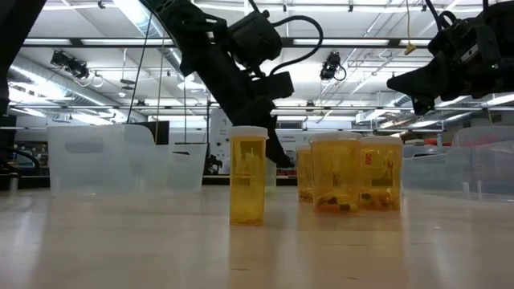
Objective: Pick and place medicine bottles into bin by pill shape (circle, oval)
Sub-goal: Put the yellow tablet bottle into the left transparent bin
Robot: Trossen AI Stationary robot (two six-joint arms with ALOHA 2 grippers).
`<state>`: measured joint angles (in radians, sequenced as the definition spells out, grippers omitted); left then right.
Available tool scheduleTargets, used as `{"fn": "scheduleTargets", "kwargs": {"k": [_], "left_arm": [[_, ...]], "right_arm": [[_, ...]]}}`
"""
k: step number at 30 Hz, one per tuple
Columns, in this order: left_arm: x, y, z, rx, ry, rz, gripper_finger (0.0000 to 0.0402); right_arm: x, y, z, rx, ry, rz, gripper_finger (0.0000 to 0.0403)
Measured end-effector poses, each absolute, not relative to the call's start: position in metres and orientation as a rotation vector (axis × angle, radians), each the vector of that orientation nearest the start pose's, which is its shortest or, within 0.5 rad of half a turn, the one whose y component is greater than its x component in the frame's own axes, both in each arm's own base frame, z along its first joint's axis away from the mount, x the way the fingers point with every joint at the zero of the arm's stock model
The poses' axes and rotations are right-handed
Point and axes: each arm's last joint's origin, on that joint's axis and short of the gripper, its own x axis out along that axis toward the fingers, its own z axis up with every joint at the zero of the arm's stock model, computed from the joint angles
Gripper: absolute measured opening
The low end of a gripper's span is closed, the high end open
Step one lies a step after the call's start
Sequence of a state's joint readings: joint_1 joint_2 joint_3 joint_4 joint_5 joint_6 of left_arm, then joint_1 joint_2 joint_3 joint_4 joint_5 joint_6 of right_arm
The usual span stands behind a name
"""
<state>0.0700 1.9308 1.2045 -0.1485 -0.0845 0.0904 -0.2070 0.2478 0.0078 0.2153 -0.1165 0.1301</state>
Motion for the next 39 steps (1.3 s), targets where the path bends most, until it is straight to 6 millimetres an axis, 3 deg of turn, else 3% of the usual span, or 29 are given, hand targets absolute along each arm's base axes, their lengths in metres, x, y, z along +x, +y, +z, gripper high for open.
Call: {"fn": "scheduleTargets", "kwargs": {"k": [23, 28, 33, 39], "left_arm": [[0.393, 0.029, 0.155, 0.091, 0.938, 0.099, 0.0123], [0.392, 0.026, 0.155, 0.092, 0.951, 0.093, 0.0124], [0.384, 0.02, 0.164, 0.093, 0.983, 0.08, 0.0127], [0.371, 0.01, 0.192, 0.088, 0.981, 0.066, 0.0119]], "right_arm": [[0.111, -0.02, 0.166, 0.134, 0.018, -0.092, 0.001], [0.111, -0.02, 0.166, 0.134, 0.018, -0.092, 0.001], [0.111, -0.02, 0.166, 0.134, 0.019, -0.092, 0.001], [0.111, -0.02, 0.165, 0.135, 0.027, -0.092, 0.001]]}}
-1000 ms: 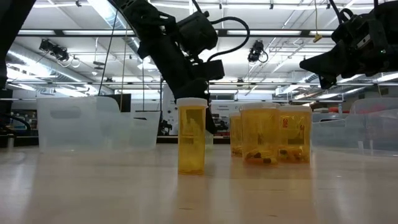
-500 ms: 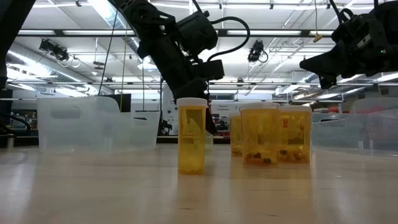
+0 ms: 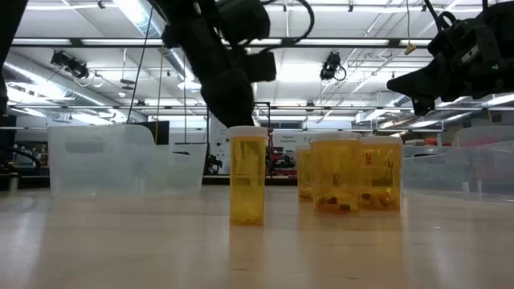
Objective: Pick and place medicine bottles into bin by pill shape (circle, oval)
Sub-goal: Put the yellow tablet bottle into the left transparent bin
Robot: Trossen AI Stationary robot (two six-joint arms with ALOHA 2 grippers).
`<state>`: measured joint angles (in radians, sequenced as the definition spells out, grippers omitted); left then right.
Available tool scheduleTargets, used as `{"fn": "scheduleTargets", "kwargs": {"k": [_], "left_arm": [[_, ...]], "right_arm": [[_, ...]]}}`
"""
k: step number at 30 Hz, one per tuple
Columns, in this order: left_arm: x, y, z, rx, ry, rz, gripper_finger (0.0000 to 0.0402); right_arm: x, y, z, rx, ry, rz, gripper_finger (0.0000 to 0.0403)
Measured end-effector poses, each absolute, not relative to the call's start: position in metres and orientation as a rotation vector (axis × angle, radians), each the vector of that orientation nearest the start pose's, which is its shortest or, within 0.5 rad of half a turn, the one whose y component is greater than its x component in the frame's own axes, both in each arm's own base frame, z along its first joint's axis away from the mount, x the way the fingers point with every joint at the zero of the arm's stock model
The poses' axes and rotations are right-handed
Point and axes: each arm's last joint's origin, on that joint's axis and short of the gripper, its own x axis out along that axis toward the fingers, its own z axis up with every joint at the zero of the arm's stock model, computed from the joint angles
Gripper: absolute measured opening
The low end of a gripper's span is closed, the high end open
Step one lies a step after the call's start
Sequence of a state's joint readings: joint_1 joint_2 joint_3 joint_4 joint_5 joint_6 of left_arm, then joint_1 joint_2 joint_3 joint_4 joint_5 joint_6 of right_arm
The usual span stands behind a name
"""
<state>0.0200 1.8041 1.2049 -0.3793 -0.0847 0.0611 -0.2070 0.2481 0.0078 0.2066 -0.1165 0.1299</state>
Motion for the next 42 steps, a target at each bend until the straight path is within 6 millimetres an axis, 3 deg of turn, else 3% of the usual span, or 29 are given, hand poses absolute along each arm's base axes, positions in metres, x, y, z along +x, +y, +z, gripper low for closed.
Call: {"fn": "scheduleTargets", "kwargs": {"k": [9, 16, 31, 42], "left_arm": [[0.348, -0.003, 0.23, 0.058, 0.961, 0.058, 0.0125], [0.331, -0.005, 0.245, 0.038, 1.002, 0.066, 0.0122], [0.309, -0.007, 0.232, 0.046, 1.099, 0.145, 0.0125], [0.269, -0.002, 0.239, 0.026, 1.046, 0.285, 0.012]], "right_arm": [[0.111, -0.02, 0.165, 0.136, 0.03, -0.093, 0.001], [0.111, -0.02, 0.165, 0.136, 0.031, -0.093, 0.001], [0.111, -0.02, 0.164, 0.137, 0.038, -0.094, 0.001], [0.112, -0.02, 0.16, 0.144, 0.08, -0.097, 0.001]]}}
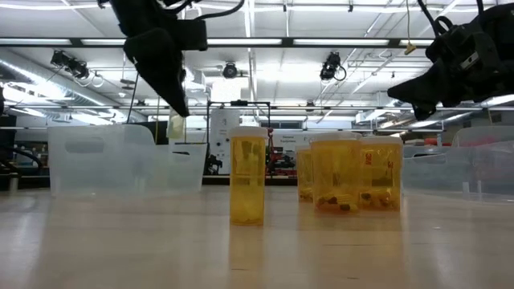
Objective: Pick and place medicine bottles into bin by pill shape (circle, oval)
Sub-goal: Put the yellow tablet bottle into the left transparent bin
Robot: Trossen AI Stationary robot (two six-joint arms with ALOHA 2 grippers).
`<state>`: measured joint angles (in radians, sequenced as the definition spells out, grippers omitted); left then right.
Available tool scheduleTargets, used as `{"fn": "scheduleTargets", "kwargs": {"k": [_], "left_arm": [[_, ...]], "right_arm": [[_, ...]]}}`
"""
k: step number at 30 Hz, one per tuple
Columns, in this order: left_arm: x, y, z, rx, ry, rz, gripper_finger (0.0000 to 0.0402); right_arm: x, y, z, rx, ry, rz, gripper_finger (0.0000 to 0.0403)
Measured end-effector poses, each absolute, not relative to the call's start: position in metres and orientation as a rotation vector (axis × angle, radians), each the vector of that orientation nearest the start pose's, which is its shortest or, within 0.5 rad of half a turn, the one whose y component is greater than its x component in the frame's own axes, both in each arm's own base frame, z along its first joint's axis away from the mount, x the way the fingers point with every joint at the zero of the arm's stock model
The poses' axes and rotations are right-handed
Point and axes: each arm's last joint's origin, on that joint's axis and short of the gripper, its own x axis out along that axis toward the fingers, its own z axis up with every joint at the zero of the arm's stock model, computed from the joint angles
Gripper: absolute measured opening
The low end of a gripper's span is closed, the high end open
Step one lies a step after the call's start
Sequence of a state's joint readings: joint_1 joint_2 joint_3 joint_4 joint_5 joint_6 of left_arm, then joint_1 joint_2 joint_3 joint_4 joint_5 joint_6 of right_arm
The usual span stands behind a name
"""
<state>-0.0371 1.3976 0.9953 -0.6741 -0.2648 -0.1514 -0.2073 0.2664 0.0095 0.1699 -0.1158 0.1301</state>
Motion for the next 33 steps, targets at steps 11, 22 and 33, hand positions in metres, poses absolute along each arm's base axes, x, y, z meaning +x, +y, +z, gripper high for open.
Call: {"fn": "scheduleTargets", "kwargs": {"k": [11, 22, 33], "left_arm": [[0.241, -0.002, 0.209, -0.085, 1.014, 0.366, 0.0127], [0.231, -0.015, 0.181, -0.097, 1.022, 0.332, 0.0132], [0.225, -0.031, 0.17, -0.078, 1.049, 0.177, 0.0124]], "right_arm": [[0.112, -0.02, 0.158, 0.147, 0.101, -0.1, 0.001], [0.113, -0.02, 0.157, 0.149, 0.114, -0.103, 0.001], [0.113, -0.02, 0.157, 0.149, 0.114, -0.102, 0.001]]}}
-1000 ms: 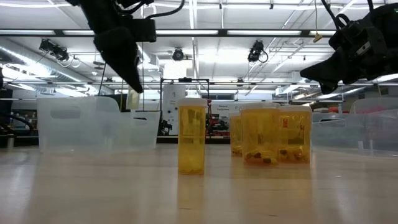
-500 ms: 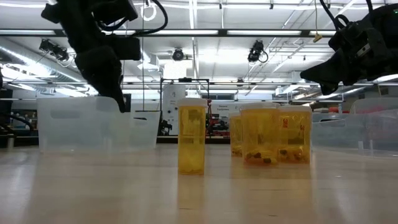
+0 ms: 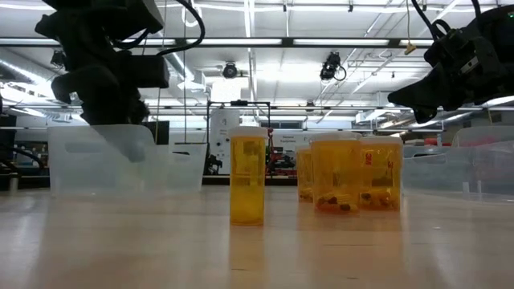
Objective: Pick and place medicine bottles into bin by pill shape (circle, oval)
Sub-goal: Put the yellow tablet bottle into the left transparent bin
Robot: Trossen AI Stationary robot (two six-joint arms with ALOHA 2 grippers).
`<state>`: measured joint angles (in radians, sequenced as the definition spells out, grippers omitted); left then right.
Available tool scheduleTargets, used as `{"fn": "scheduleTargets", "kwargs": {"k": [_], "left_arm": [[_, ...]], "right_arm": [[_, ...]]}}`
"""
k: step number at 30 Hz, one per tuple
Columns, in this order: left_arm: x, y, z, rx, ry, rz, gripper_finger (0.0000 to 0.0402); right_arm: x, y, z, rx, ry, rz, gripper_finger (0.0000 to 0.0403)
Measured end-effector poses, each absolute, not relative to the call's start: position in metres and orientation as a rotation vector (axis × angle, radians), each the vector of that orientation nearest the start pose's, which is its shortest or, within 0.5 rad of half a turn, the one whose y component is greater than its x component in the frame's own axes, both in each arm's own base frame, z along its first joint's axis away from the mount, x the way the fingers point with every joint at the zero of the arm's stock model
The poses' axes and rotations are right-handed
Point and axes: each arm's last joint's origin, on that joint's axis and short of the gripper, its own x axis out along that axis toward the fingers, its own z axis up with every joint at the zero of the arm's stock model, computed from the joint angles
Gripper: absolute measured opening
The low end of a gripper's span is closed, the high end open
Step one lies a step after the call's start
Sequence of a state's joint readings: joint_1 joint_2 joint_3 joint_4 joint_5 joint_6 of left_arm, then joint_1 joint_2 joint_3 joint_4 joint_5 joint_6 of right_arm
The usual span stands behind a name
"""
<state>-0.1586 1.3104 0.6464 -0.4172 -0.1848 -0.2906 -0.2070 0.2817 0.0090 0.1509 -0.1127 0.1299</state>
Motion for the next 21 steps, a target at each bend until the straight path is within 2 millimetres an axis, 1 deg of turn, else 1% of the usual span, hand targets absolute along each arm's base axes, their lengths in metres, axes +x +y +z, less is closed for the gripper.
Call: {"fn": "scheduleTargets", "kwargs": {"k": [9, 17, 21], "left_arm": [[0.2243, -0.0372, 0.1699, -0.049, 1.053, 0.13, 0.0145], [0.224, -0.0391, 0.1699, -0.047, 1.054, 0.121, 0.0151], [0.2241, -0.0389, 0.17, -0.056, 1.053, 0.127, 0.0167]], "right_arm": [[0.1125, -0.0203, 0.157, 0.149, 0.114, -0.102, 0.001], [0.1125, -0.0204, 0.1569, 0.149, 0.114, -0.102, 0.001], [0.1125, -0.0203, 0.1569, 0.149, 0.114, -0.102, 0.001]]}}
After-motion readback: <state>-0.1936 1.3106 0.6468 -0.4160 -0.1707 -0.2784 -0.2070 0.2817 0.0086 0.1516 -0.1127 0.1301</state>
